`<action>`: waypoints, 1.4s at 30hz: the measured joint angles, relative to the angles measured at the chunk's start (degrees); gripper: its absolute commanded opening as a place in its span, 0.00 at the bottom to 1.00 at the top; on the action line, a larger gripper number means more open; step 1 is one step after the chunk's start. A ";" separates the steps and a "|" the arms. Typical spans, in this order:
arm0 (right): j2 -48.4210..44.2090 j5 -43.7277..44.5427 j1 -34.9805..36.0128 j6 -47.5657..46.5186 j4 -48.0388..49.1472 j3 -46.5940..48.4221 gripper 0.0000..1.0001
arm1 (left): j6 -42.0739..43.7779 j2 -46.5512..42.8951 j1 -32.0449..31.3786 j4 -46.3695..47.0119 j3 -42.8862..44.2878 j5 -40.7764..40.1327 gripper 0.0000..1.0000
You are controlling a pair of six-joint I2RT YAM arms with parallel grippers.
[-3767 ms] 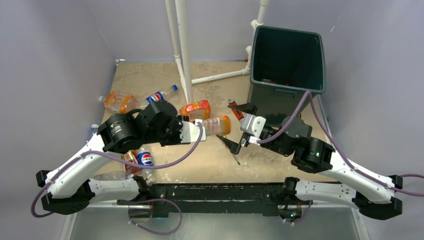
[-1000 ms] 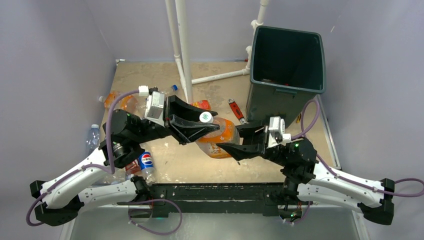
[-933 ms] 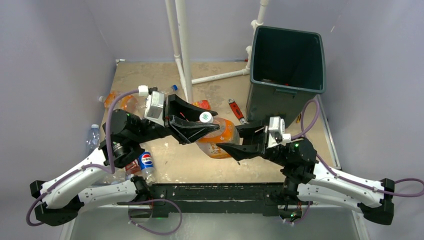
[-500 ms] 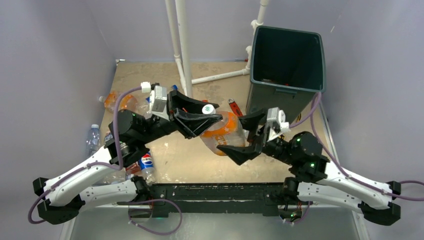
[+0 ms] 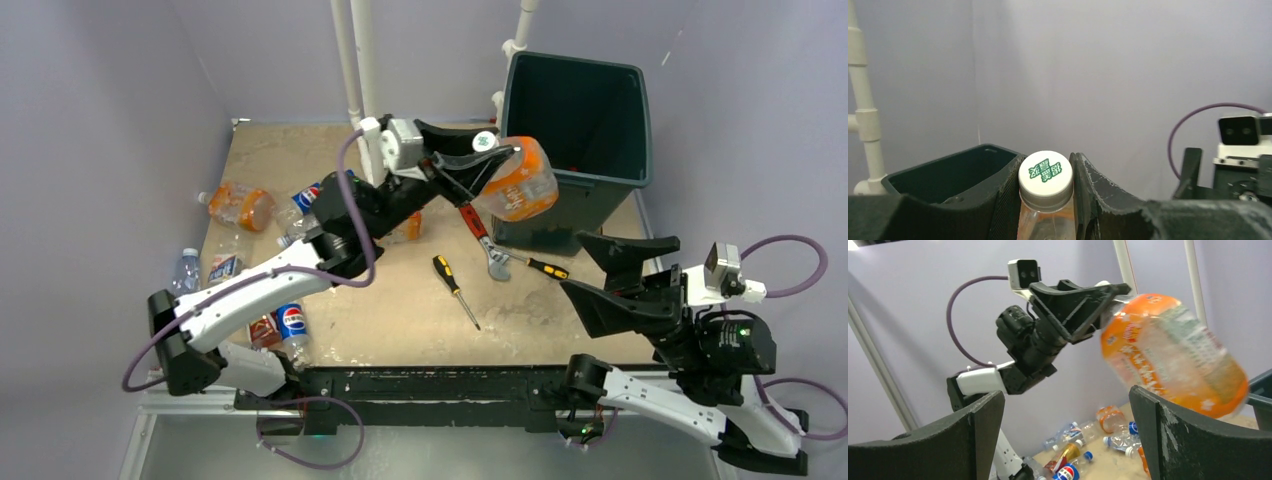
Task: Put the plastic bottles in the bin
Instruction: Pick up the plastic bottle from the corner of the board, then place the plastic bottle in the trash bin.
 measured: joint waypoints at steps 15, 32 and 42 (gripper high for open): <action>-1.09 -0.04 -0.04 2.86 -1.81 -1.25 0.99 | 6.29 17.44 0.00 20.11 13.90 -2.99 0.00; 2.10 -11.30 0.13 6.67 -1.95 -2.43 0.99 | 6.21 44.89 3.48 15.17 27.98 -3.91 0.94; 2.64 -12.13 0.11 6.78 -2.03 -1.01 0.99 | 2.95 34.10 3.76 15.65 24.94 -3.15 0.99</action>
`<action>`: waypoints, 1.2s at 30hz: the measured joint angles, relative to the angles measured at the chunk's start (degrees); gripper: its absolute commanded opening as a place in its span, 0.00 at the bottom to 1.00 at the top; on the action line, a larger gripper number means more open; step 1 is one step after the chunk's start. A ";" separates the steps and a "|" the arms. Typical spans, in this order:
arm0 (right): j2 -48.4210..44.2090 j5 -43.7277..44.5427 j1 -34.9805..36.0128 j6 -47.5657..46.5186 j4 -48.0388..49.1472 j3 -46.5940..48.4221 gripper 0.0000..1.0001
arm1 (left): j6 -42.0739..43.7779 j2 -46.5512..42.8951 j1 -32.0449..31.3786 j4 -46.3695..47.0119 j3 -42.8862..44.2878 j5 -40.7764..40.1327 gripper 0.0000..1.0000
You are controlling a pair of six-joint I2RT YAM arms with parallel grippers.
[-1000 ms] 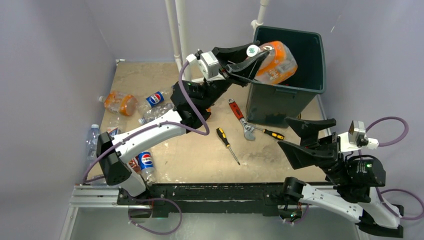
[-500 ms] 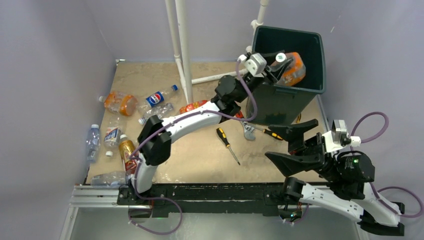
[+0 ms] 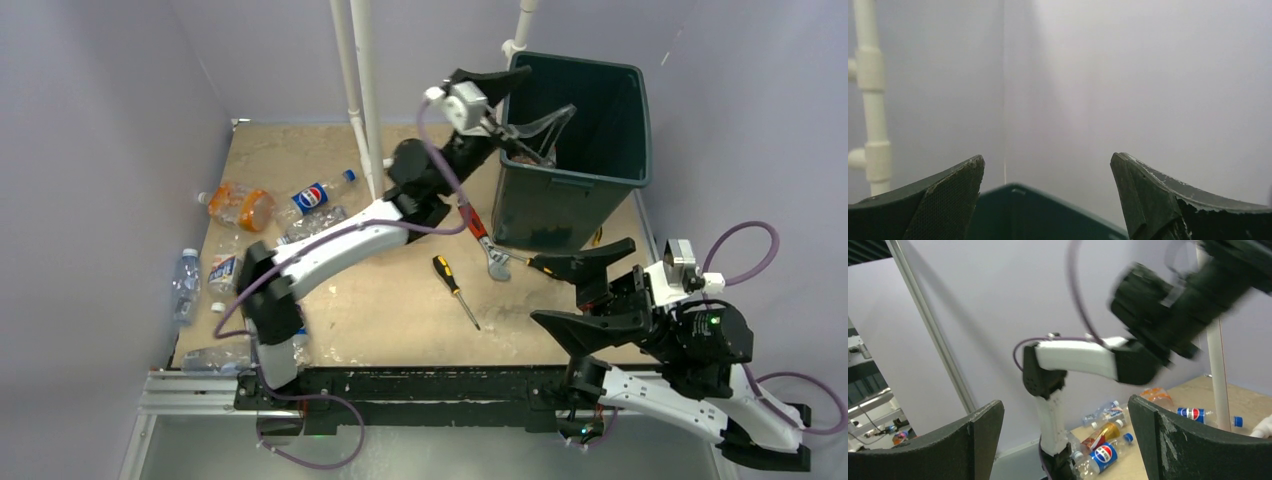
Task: Put the plastic bottles in the bin
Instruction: Place the plastic bottle in the trash bin, then pick up the plastic bottle at the center of the board.
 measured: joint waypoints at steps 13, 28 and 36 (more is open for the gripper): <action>17.46 3.41 0.02 0.98 2.10 -0.02 0.99 | -8.87 -61.83 -4.24 -22.18 -37.79 -16.81 0.99; 35.06 3.23 0.13 4.22 7.74 -4.81 0.99 | -31.74 -71.95 -2.40 -66.01 -62.31 -56.94 0.99; 33.94 4.52 0.13 5.79 7.69 -6.45 0.99 | -50.88 -66.73 22.23 -62.12 -73.96 -40.68 0.99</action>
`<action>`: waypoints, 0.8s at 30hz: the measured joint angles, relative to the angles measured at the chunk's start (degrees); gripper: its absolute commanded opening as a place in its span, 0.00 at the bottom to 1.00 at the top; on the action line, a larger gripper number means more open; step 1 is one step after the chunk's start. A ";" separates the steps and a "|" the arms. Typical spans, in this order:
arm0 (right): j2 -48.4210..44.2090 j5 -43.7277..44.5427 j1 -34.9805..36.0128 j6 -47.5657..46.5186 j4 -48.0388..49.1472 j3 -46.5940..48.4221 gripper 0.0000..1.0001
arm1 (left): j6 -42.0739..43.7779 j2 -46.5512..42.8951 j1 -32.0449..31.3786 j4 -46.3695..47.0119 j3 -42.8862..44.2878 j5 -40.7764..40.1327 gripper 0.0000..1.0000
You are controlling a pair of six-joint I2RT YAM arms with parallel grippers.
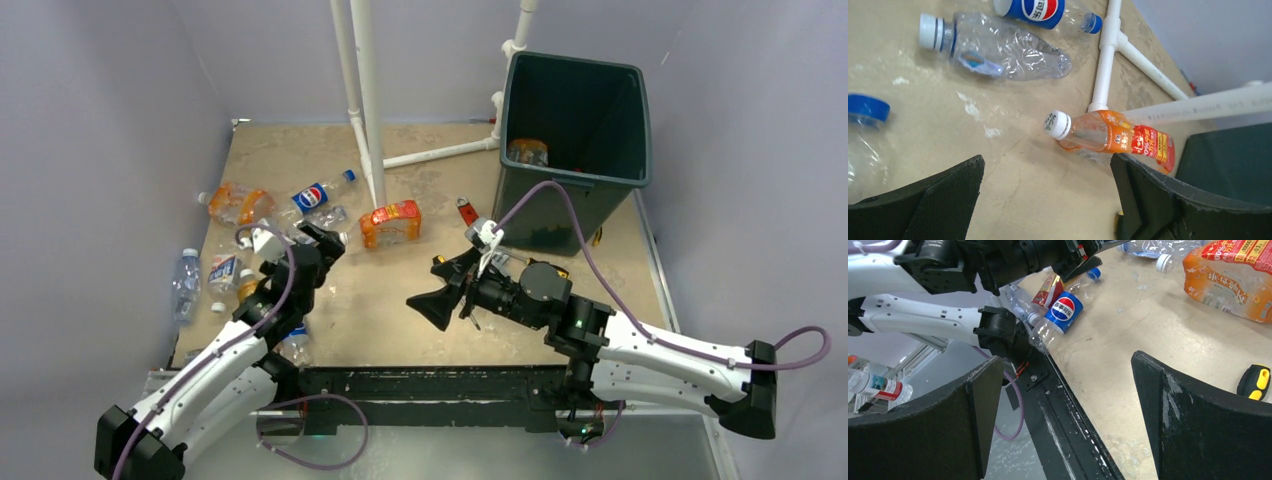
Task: Put the plastic bottles in the bin
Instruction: Pick up the plastic bottle at the center of the board.
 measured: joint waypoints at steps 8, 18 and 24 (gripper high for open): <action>-5.88 0.39 0.00 1.18 0.04 -3.58 0.99 | -25.83 1.92 1.79 3.61 -2.62 2.03 0.89; -7.30 0.46 0.00 1.31 -0.59 -3.76 0.99 | -42.38 12.94 1.79 15.50 -8.24 1.79 0.86; -7.91 0.44 0.00 1.29 -0.48 -3.76 0.99 | -45.59 20.68 1.84 22.29 -8.20 0.61 0.80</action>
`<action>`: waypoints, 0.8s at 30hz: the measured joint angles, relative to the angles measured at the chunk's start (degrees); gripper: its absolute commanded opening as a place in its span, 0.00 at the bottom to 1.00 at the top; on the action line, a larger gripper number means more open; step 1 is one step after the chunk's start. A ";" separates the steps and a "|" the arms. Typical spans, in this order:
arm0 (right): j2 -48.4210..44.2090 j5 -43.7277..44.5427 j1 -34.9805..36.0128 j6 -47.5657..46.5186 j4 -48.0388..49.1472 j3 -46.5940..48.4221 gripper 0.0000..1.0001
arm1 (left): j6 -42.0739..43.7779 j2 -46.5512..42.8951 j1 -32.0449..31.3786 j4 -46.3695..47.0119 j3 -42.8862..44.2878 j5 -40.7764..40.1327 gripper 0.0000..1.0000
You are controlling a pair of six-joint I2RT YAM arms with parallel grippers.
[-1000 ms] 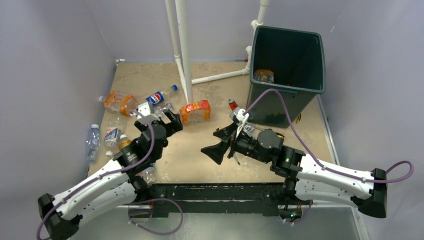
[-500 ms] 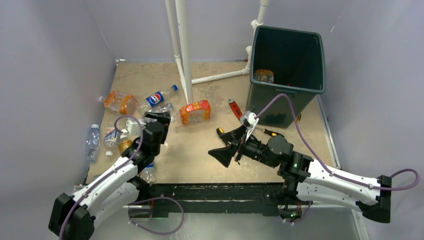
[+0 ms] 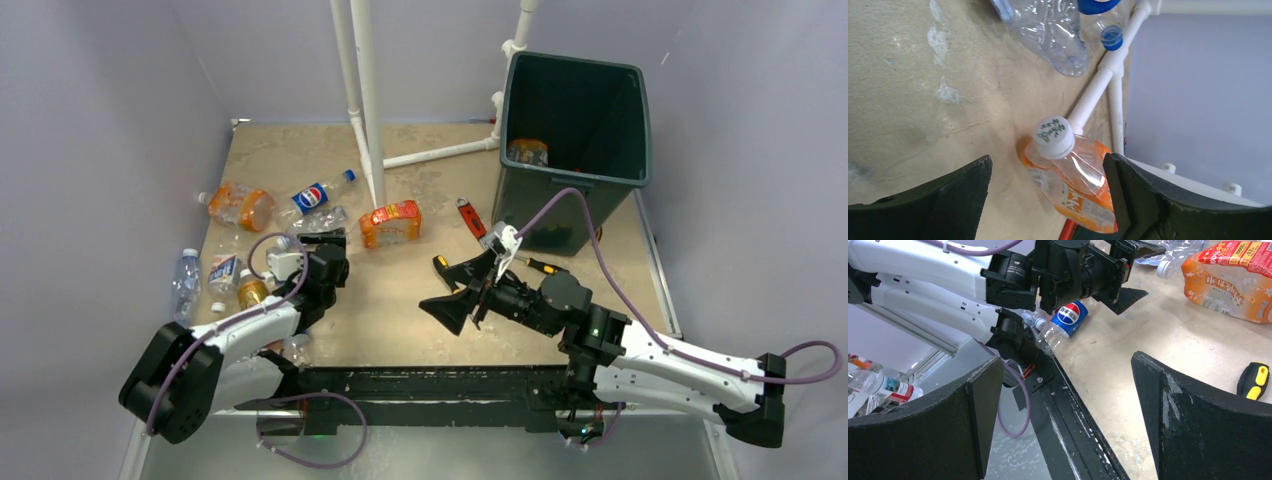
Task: Put the plastic bottles in the bin
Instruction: Pick up the plastic bottle at the center of the board.
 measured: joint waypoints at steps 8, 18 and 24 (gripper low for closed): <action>0.26 0.04 0.00 -0.39 -0.39 0.00 0.99 | -3.17 8.90 0.00 2.36 2.36 -0.79 0.70; -0.20 1.05 0.00 -0.76 -0.48 -0.09 0.99 | -4.00 14.73 0.09 5.75 5.42 -2.19 0.50; -0.87 1.11 0.00 -0.81 -0.70 -0.22 0.99 | -4.39 16.87 0.50 7.45 5.97 -2.75 0.30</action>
